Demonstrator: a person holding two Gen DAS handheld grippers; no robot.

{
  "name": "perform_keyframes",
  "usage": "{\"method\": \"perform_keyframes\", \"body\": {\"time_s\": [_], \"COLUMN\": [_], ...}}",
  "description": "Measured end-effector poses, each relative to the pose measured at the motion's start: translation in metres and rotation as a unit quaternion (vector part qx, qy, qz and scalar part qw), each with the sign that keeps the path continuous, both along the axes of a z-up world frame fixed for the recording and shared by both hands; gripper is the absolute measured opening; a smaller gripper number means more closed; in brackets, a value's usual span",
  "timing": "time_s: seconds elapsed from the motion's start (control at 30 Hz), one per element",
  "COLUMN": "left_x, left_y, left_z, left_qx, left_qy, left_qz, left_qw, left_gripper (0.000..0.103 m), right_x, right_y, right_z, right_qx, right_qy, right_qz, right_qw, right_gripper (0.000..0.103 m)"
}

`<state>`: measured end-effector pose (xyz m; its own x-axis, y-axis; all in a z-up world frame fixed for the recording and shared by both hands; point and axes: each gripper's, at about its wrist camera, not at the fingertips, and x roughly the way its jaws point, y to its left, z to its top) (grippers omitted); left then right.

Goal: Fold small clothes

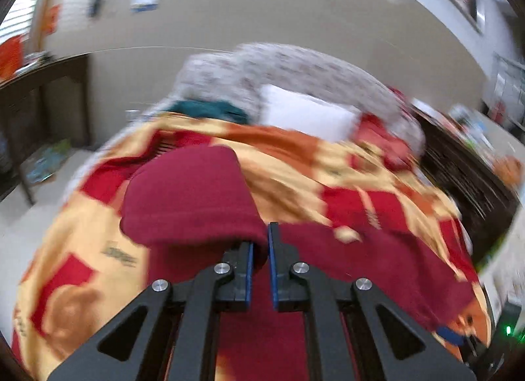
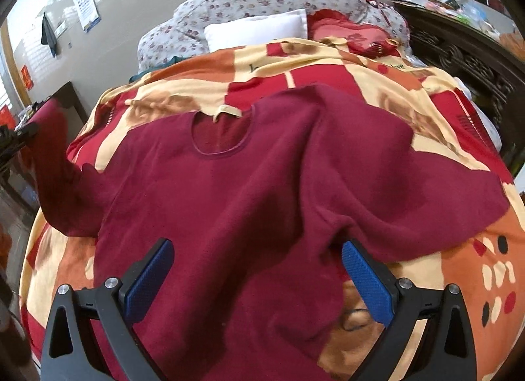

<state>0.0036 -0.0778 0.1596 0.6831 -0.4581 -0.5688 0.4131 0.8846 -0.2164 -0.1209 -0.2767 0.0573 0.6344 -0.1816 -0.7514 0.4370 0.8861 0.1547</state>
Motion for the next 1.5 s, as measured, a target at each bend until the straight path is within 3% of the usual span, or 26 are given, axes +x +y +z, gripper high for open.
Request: {"method": "perform_keyframes", "body": {"time_s": [0.2, 0.33, 0.37, 0.4, 0.47, 0.53, 0.6, 0.7, 0.8, 0.9, 0.97, 1.1, 1.17, 1.23, 1.27, 1.3, 1.33, 1.43, 1.5], "left_x": [-0.022, -0.038, -0.043, -0.047, -0.058, -0.065, -0.072, -0.071, -0.059, -0.033, -0.017, -0.006, -0.006, -0.004, -0.004, -0.004, -0.005, -0.001, 0.002], "left_y": [-0.078, -0.114, -0.12, -0.124, -0.122, -0.109, -0.088, -0.048, -0.003, 0.027, 0.046, 0.059, 0.059, 0.057, 0.059, 0.058, 0.059, 0.057, 0.056], "left_z": [-0.048, -0.089, -0.096, -0.099, -0.099, -0.087, -0.073, -0.058, -0.059, -0.07, -0.078, -0.085, -0.087, -0.09, -0.091, -0.092, -0.091, -0.09, -0.088], "left_qx": [0.019, 0.04, 0.05, 0.057, 0.062, 0.056, 0.066, 0.072, 0.11, 0.124, 0.107, 0.09, 0.098, 0.104, 0.106, 0.109, 0.111, 0.112, 0.099], "left_qy": [0.036, 0.058, 0.059, 0.058, 0.054, 0.041, 0.02, -0.017, -0.042, -0.018, 0.013, 0.025, 0.021, 0.023, 0.025, 0.023, 0.021, 0.021, 0.026], "left_qz": [-0.09, -0.152, -0.167, -0.175, -0.19, -0.199, -0.19, -0.159, -0.096, -0.045, -0.019, 0.0, 0.004, 0.004, 0.003, 0.002, 0.003, 0.008, 0.01], "left_qw": [0.9951, 0.9858, 0.9829, 0.9813, 0.9783, 0.9776, 0.9795, 0.9844, 0.9884, 0.991, 0.994, 0.9956, 0.995, 0.9943, 0.9941, 0.9938, 0.9936, 0.9935, 0.9948], "left_gripper": [0.008, 0.012, 0.024, 0.044, 0.061, 0.066, 0.083, 0.087, 0.087, 0.087, 0.087, 0.087, 0.087, 0.087, 0.087, 0.087, 0.087, 0.087, 0.087], "right_x": [-0.022, -0.031, -0.033, -0.034, -0.036, -0.037, -0.037, -0.032, -0.021, -0.001, 0.017, 0.066, 0.09, 0.112, 0.118, 0.121, 0.121, 0.111, 0.101], "right_y": [-0.023, -0.042, -0.045, -0.047, -0.051, -0.051, -0.05, -0.045, -0.035, -0.028, -0.026, -0.03, -0.035, -0.04, -0.042, -0.041, -0.035, -0.038, -0.046], "right_z": [0.004, 0.001, 0.001, 0.001, 0.004, 0.006, 0.008, 0.01, 0.011, 0.009, 0.01, 0.005, -0.007, -0.024, -0.03, -0.033, -0.03, -0.016, -0.005], "right_qx": [-0.013, -0.008, -0.008, -0.007, -0.009, -0.014, -0.019, -0.023, -0.032, -0.029, -0.04, -0.063, -0.07, -0.07, -0.076, -0.088, -0.108, -0.103, -0.098], "right_qy": [-0.002, 0.006, 0.008, 0.009, 0.006, 0.004, 0.002, 0.0, -0.001, -0.006, -0.006, 0.014, 0.032, 0.059, 0.071, 0.072, 0.063, 0.046, 0.034], "right_qz": [-0.037, -0.058, -0.062, -0.064, -0.067, -0.067, -0.065, -0.052, -0.024, 0.002, 0.011, 0.028, 0.029, 0.037, 0.039, 0.042, 0.051, 0.055, 0.05], "right_qw": [0.999, 0.998, 0.998, 0.998, 0.998, 0.998, 0.998, 0.998, 0.999, 1.0, 0.999, 0.997, 0.997, 0.995, 0.994, 0.993, 0.991, 0.992, 0.993], "right_gripper": [0.103, 0.103, 0.103, 0.103, 0.103, 0.103, 0.103, 0.103, 0.103, 0.103, 0.103, 0.101, 0.092, 0.069, 0.069, 0.06, 0.037, 0.009, 0.007]}}
